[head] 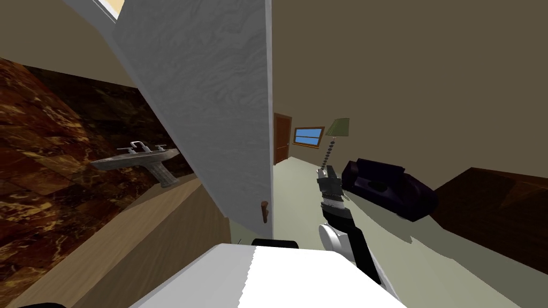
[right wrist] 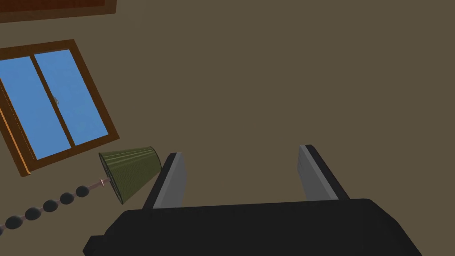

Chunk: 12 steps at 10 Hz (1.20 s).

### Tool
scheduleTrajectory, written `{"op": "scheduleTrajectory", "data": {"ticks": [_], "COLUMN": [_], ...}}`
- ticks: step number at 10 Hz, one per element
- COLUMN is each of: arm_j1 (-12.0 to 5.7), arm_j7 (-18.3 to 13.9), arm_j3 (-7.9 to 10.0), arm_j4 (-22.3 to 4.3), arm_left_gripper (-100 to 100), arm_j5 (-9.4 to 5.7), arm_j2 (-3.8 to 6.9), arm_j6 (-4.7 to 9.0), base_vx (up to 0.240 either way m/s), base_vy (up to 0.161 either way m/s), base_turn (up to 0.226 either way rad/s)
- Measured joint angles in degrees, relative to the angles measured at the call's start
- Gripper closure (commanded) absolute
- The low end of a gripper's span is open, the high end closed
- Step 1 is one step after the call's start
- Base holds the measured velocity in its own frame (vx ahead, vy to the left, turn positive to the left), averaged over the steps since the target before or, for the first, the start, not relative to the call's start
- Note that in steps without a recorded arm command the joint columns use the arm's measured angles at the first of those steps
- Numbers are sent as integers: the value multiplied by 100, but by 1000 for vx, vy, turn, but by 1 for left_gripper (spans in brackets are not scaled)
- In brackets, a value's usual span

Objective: Push the door open

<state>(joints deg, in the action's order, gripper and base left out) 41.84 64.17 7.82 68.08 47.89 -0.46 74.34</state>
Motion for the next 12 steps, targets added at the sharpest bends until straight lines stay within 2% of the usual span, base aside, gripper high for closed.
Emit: {"op": "scheduleTrajectory", "data": {"ticks": [2,3,8,9,12], "arm_j1": [91,98,91,91,-12], "arm_j7": [63,64,63,63,36], "arm_j3": [19,18,19,19,132], "arm_j4": [-83,-80,-83,-83,-112], "arm_left_gripper": [-100,100,100,-100,-100], "arm_j5": [82,87,82,82,-208], "arm_j2": [-114,-121,-114,-114,130], "arm_j6": [201,221,201,201,42], "base_vx": [162,-12,-21,35,68], "base_vy": [-28,3,4,-85,-186], "base_turn": [60,-20,-2,115,159]}}
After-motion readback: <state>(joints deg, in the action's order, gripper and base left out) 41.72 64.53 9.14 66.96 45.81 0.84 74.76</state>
